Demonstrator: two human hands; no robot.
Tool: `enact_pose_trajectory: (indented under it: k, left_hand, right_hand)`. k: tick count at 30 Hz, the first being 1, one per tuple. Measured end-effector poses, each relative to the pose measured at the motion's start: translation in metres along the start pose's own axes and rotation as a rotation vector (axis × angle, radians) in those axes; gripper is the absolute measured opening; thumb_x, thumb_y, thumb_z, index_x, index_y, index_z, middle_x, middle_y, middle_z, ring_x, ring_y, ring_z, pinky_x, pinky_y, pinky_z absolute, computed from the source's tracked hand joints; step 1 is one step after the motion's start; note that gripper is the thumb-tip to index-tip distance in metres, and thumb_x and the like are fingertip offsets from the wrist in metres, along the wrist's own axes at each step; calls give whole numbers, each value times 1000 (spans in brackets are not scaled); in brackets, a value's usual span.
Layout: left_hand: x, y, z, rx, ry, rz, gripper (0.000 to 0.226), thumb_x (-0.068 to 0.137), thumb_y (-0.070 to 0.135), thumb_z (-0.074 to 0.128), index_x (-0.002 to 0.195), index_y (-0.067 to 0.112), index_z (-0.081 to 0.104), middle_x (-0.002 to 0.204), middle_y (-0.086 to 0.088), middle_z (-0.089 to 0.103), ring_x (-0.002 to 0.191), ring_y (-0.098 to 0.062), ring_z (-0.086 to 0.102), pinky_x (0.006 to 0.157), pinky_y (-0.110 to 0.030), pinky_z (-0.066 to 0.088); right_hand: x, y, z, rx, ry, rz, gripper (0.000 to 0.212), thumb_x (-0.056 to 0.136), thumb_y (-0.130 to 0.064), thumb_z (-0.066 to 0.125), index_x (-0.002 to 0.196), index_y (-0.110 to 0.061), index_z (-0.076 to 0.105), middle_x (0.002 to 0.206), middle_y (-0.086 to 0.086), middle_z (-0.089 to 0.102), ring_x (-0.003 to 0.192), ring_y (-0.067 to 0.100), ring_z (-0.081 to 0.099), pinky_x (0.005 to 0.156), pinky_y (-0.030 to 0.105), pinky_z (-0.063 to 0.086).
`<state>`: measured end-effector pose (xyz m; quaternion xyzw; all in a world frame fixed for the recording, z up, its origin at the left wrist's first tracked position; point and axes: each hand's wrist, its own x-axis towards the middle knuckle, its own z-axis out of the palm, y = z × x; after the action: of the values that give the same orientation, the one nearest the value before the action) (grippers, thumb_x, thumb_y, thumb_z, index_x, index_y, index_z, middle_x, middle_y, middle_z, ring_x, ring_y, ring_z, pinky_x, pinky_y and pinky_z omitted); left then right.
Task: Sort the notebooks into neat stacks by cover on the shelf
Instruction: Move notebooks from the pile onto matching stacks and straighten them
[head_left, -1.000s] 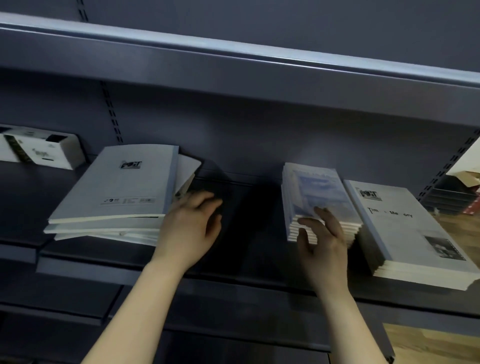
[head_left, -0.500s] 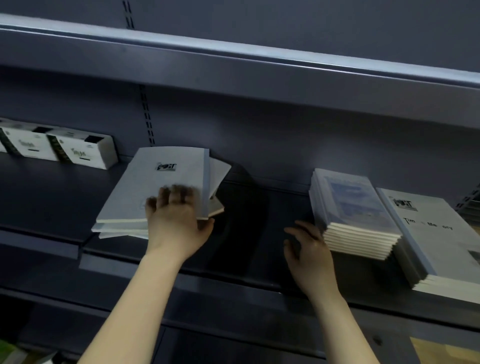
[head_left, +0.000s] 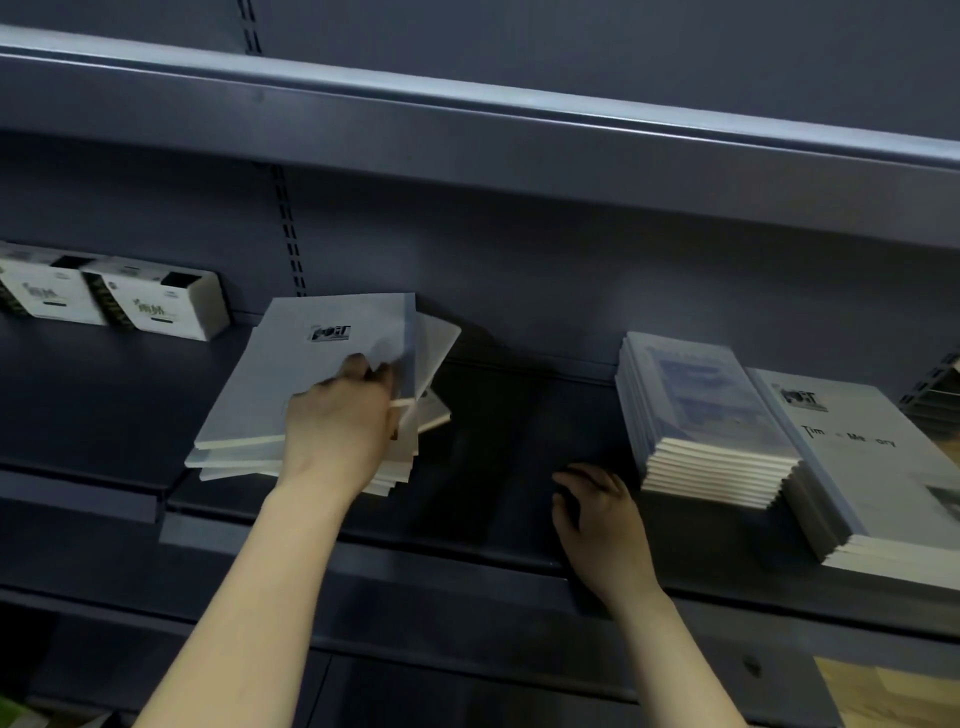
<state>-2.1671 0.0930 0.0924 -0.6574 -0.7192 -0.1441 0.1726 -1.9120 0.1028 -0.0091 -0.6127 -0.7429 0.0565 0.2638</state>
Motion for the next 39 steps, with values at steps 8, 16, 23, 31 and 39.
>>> enact_pose_trajectory:
  k: [8, 16, 23, 31, 39]
  left_hand:
    - [-13, 15, -33, -373, 503, 116, 32, 97, 29, 44, 105, 7, 66, 92, -10, 66, 60, -33, 62, 44, -33, 46]
    - [-19, 51, -48, -837, 901, 83, 16, 95, 10, 52, 88, -2, 60, 80, 6, 48, 72, 2, 42, 69, -5, 36]
    - [-29, 107, -40, -1612, 793, -315, 16, 97, 25, 49, 84, 31, 56, 76, 16, 66, 77, 1, 62, 65, -15, 49]
    - [-36, 132, -16, -1747, 706, -338, 21, 98, 27, 48, 96, 45, 58, 96, 19, 68, 94, -4, 65, 75, -16, 51]
    - [-45, 149, 2, -1682, 534, -208, 22, 91, 29, 59, 106, 45, 54, 104, 19, 66, 102, -8, 63, 84, -19, 51]
  right_hand:
    - [0, 3, 3, -2, -24, -6, 33, 94, -22, 54, 125, -17, 63, 131, 1, 58, 125, 21, 47, 107, 32, 36]
    - [3, 7, -9, 63, -177, -17, 40, 96, -32, 52, 134, -20, 56, 141, -1, 49, 132, 17, 39, 110, 25, 29]
    - [-1, -21, -42, 1019, -312, 139, 41, 85, -48, 64, 123, -39, 54, 119, -24, 65, 113, -4, 59, 84, 10, 48]
    - [0, -14, -39, 1407, -150, 277, 46, 78, -41, 70, 120, -33, 56, 121, -5, 67, 110, 18, 65, 76, 39, 57]
    - [6, 23, -70, 1311, 30, 183, 38, 84, -12, 62, 117, -32, 61, 116, 3, 70, 107, 22, 67, 86, 38, 55]
